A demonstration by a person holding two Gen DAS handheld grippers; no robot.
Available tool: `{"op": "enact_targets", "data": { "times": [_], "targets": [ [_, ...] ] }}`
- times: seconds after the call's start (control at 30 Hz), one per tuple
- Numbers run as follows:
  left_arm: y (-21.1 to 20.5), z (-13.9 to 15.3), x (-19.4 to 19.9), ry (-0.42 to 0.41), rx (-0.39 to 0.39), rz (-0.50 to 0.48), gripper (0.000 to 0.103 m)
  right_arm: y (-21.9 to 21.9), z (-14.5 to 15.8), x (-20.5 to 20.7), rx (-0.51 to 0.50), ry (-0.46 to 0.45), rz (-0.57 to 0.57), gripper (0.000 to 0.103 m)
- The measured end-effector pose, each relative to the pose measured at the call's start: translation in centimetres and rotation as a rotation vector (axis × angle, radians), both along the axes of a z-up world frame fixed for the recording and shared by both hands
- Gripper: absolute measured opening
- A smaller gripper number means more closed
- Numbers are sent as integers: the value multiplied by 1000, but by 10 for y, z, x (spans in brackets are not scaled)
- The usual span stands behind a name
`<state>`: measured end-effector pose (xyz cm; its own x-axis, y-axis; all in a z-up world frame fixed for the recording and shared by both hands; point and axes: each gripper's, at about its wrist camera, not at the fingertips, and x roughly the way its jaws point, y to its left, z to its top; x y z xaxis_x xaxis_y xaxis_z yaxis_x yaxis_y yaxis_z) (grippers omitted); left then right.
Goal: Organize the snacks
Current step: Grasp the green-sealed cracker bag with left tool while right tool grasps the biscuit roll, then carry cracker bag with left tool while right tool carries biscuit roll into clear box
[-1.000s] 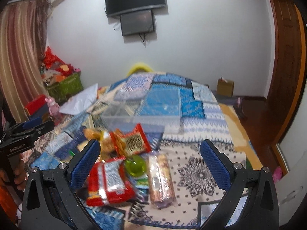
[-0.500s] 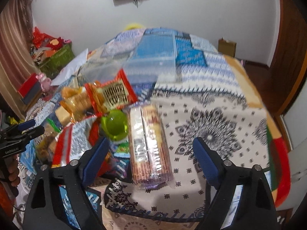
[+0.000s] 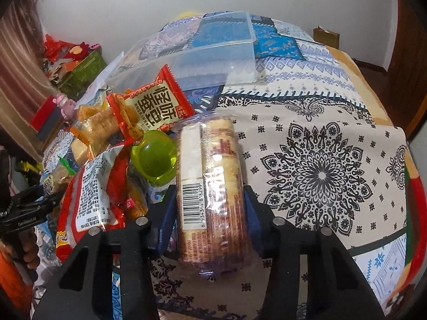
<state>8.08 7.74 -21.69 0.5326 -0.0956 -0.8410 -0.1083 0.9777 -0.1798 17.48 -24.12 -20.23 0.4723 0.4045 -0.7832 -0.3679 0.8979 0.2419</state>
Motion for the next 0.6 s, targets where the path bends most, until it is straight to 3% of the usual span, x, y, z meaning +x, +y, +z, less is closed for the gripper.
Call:
{"op": "enact_targets", "data": {
  "times": [0.03, 0.1, 0.27, 0.6],
  "targets": [
    [0, 0, 0, 3, 0, 0, 47, 0, 0, 0, -4, -6, 0, 43],
    [-1, 1, 0, -2, -1, 0, 43, 0, 3, -2, -10, -23, -6, 42],
    [2, 17, -4, -53, 14, 14, 42, -3, 14, -3, 0, -64, -20, 42],
    [5, 83, 8, -233, 46, 37, 42, -5, 54, 9, 42, -168, -33, 42]
  ]
}}
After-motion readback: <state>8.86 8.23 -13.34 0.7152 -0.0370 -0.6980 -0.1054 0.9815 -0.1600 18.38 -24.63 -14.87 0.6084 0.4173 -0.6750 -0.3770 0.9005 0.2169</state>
